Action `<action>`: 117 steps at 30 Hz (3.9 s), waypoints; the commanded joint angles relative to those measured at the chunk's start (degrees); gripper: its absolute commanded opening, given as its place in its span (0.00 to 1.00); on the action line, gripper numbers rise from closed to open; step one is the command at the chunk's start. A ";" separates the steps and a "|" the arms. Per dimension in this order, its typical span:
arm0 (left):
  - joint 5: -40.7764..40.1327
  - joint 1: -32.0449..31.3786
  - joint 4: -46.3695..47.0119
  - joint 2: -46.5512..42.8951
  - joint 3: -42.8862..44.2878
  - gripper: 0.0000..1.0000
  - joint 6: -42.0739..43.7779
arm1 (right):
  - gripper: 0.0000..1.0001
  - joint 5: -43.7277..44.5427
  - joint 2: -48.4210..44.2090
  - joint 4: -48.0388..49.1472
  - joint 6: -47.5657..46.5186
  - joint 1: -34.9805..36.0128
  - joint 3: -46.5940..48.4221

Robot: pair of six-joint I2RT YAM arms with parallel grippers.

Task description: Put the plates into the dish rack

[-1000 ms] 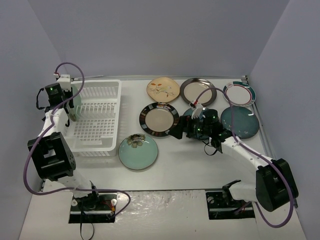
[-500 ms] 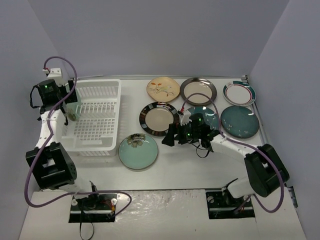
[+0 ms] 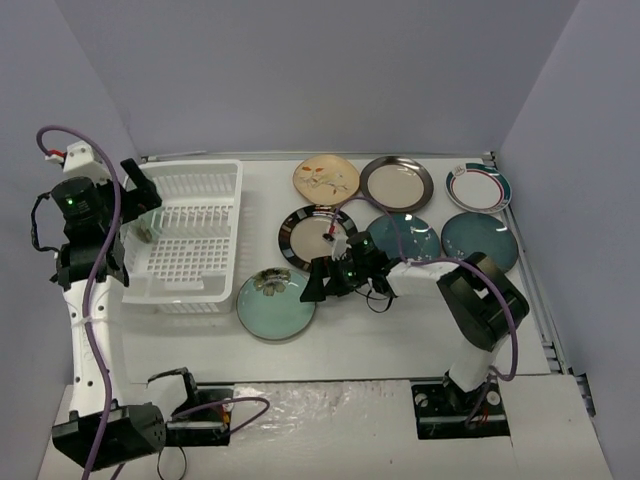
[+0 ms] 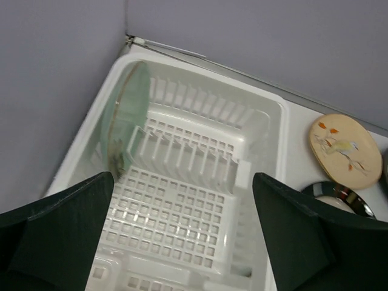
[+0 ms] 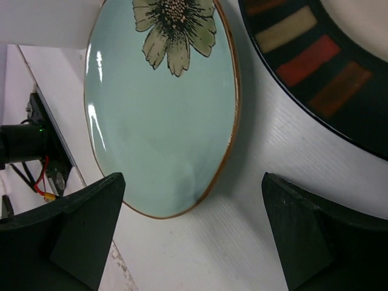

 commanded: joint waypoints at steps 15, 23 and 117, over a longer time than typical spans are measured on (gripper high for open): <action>7.37 -10.49 -5.66 -9.17 -6.93 0.97 -2.68 | 0.68 -4.66 11.58 0.49 2.81 0.65 4.78; 10.21 -11.23 -6.09 -10.96 -8.61 0.97 -4.85 | 0.41 -4.01 12.53 0.29 3.25 -0.03 4.58; 2.24 -40.37 1.45 0.42 -0.57 0.00 -6.10 | 1.00 -3.38 -32.56 -2.34 5.31 -22.25 1.00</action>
